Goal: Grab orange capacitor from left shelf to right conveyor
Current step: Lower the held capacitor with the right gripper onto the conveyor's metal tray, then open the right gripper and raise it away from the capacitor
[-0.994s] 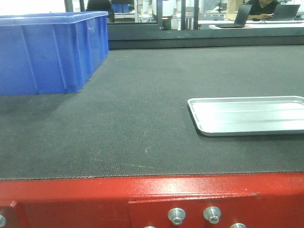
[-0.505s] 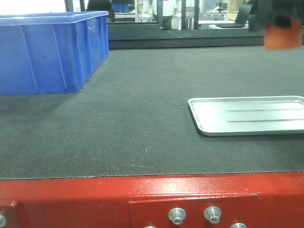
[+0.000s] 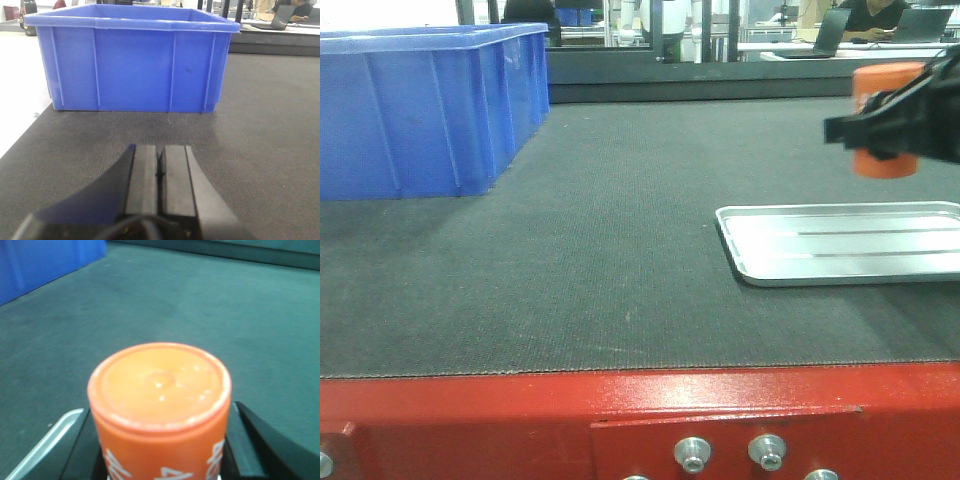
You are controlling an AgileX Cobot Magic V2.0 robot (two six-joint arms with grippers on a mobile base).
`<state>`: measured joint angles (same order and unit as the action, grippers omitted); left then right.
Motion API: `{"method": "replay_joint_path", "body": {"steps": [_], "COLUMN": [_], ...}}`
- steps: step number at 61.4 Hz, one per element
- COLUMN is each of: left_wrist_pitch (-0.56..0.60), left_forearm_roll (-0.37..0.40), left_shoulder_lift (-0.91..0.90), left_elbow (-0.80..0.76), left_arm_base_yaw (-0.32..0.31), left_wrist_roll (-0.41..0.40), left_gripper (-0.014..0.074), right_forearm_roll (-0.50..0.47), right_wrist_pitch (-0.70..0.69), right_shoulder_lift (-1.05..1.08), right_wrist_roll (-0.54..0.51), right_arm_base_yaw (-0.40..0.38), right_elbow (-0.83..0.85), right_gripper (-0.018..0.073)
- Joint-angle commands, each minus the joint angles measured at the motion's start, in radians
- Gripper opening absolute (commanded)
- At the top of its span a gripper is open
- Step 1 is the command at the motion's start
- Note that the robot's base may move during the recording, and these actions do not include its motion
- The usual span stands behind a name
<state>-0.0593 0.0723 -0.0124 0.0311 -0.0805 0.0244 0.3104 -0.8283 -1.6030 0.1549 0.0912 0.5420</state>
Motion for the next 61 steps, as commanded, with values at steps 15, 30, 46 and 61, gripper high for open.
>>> {"method": "replay_joint_path", "body": {"steps": [15, 30, 46, 61], "left_wrist_pitch": [0.084, 0.084, 0.084, 0.084], "left_forearm_roll": [0.002, 0.002, 0.002, 0.002], "left_shoulder_lift": [-0.011, -0.011, -0.011, -0.011], "left_elbow": [-0.005, -0.005, -0.005, -0.005], "left_arm_base_yaw": [0.0, 0.0, 0.0, 0.0], "left_wrist_roll": [0.0, 0.0, 0.0, 0.0], "left_gripper": [-0.0127, -0.0127, -0.0127, -0.0127], "right_forearm_roll": [0.014, 0.014, 0.014, 0.011], "right_wrist_pitch": [-0.121, -0.152, -0.166, -0.202], "right_shoulder_lift": [-0.068, -0.129, -0.14, -0.129], "right_wrist_roll": [-0.087, -0.102, -0.102, -0.096], "right_arm_base_yaw": [-0.006, -0.006, -0.006, -0.006], "right_elbow": [0.021, 0.021, 0.021, -0.001], "right_gripper": [0.0109, 0.0109, 0.0112, 0.0457]}}
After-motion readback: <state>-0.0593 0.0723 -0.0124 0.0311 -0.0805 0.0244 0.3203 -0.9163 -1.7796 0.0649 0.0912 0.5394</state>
